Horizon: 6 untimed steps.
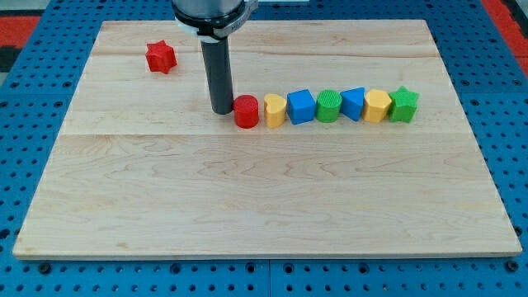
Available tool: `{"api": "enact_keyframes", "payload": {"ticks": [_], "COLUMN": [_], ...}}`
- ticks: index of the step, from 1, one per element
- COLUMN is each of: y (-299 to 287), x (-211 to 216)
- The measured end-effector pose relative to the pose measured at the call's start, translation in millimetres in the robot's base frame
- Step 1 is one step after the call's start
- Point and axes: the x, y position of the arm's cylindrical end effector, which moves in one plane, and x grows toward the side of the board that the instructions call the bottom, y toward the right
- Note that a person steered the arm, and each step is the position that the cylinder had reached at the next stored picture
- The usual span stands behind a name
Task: Slide red star to the left side of red circle
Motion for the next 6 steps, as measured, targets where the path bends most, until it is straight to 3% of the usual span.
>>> {"api": "enact_keyframes", "payload": {"ticks": [2, 3, 4, 6], "y": [10, -31, -81, -41], "x": [0, -6, -42, -112]}}
